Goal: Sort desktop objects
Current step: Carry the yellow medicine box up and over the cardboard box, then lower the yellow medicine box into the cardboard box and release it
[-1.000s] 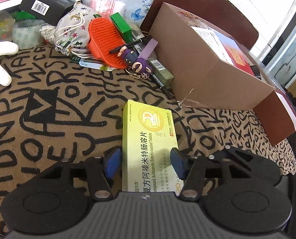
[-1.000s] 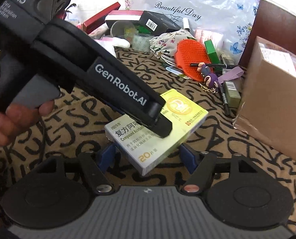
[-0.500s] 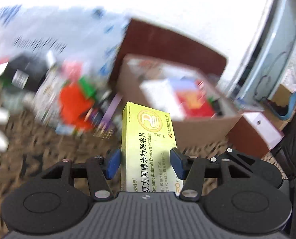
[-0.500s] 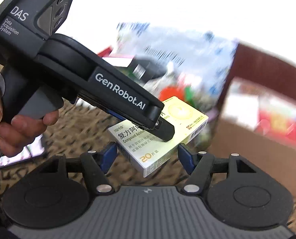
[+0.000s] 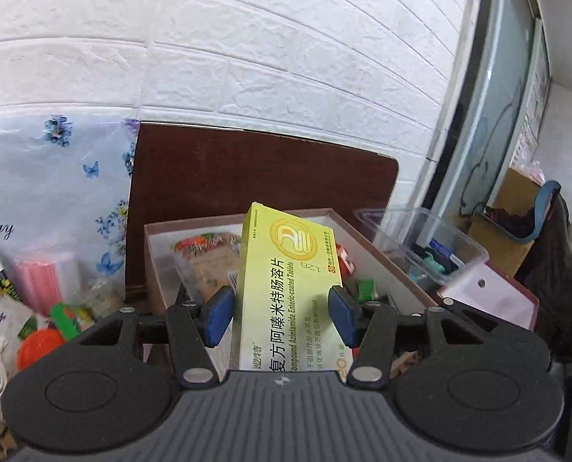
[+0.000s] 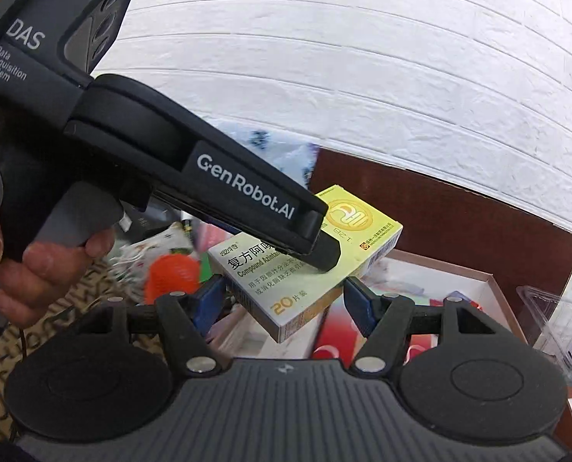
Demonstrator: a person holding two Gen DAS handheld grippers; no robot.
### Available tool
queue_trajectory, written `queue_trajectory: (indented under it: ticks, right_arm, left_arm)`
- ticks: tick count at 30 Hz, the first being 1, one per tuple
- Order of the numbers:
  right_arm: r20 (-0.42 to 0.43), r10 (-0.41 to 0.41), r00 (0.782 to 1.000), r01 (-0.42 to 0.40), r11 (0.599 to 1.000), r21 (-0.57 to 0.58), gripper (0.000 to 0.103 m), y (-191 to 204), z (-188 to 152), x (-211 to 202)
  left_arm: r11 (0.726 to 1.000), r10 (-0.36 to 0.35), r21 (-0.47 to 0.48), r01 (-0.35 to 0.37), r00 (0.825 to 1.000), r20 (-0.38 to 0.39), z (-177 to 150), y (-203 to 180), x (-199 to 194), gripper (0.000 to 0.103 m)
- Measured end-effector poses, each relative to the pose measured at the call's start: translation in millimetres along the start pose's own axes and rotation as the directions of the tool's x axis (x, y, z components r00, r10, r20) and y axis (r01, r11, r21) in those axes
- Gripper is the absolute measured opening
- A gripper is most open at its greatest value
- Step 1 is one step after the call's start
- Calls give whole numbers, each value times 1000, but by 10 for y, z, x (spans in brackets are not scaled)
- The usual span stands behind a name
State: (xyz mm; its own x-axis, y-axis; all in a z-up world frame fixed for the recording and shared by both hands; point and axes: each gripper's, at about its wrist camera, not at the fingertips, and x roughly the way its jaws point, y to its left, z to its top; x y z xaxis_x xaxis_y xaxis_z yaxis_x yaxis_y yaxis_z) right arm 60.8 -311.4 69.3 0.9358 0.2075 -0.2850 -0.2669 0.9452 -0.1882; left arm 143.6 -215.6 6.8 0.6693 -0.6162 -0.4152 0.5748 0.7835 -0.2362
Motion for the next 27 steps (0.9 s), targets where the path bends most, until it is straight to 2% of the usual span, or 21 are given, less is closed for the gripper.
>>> queue_trajectory:
  ticks: [2, 3, 4, 6, 8, 11, 13, 15, 17, 21, 24, 27]
  right_arm:
    - [12, 3, 1000, -3, 1000, -15, 66, -102, 67, 158]
    - [19, 9, 1000, -8, 1000, -27, 66, -146, 104, 234]
    - [31, 26, 999, -25, 999, -41, 65, -188, 143, 312]
    - [47, 70, 996, -66, 996, -66, 64, -253, 216, 478]
    - [20, 59, 998, -56, 991, -125, 64, -270, 235, 705]
    - [-78, 37, 996, -48, 988, -145, 62, -324, 167, 988]
    - [-93, 23, 995, -35, 991, -128, 63, -378, 93, 934]
    - [-108, 62, 992, -71, 994, -80, 63, -435, 38, 816]
    - [-127, 114, 985, -122, 991, -54, 63, -450, 8, 743]
    - [-165, 118, 979, -142, 979, -144, 63, -265, -54, 641]
    - [-183, 154, 971, -174, 980, -100, 63, -342, -80, 593]
    - [-189, 186, 964, -200, 978, -56, 62, -470, -77, 738]
  left_arm:
    - [1000, 18, -8, -18, 1000, 17, 90, 69, 126, 55]
    - [1000, 22, -7, -22, 999, 23, 132, 108, 185, 50]
    - [1000, 12, -7, -12, 1000, 25, 156, 147, 252, 45]
    - [999, 30, -30, -30, 999, 29, 196, 221, 377, 43]
    - [998, 55, -43, -53, 998, 32, 206, 323, 507, 43]
    - [994, 89, -67, -89, 996, -2, 183, 492, 641, 43]
    - [995, 70, -77, -69, 998, 2, 151, 576, 587, 51]
    - [996, 63, -67, -62, 998, 11, 130, 596, 535, 58]
    - [997, 54, -50, -54, 999, -1, 112, 581, 532, 58]
    - [999, 23, -37, -24, 999, -32, 35, 514, 561, 58]
    - [1000, 17, -5, -18, 998, -66, -49, 468, 602, 57]
    - [999, 34, -3, -34, 997, -76, -86, 491, 642, 57]
